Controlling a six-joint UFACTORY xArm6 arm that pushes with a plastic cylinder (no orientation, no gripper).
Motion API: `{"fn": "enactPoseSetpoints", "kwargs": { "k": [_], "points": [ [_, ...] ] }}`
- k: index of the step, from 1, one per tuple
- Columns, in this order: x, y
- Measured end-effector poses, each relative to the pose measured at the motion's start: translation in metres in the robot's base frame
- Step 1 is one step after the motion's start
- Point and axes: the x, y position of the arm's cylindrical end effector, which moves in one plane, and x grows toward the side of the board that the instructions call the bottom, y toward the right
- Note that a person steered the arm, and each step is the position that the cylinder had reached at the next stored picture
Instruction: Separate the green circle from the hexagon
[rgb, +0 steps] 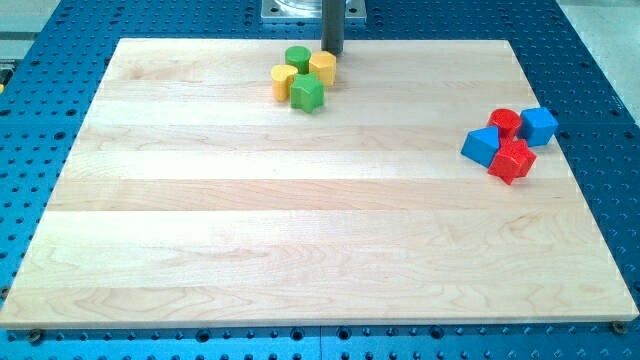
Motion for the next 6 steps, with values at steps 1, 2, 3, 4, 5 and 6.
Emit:
{"fn": "enactPoseSetpoints", "kwargs": {
  "k": [1, 2, 3, 4, 5, 6],
  "points": [
    [0.001, 0.000],
    [0.012, 0.000],
    [0.013, 0.000],
    [0.013, 0.000],
    [0.022, -0.026],
    [0.038, -0.064]
  ]
}}
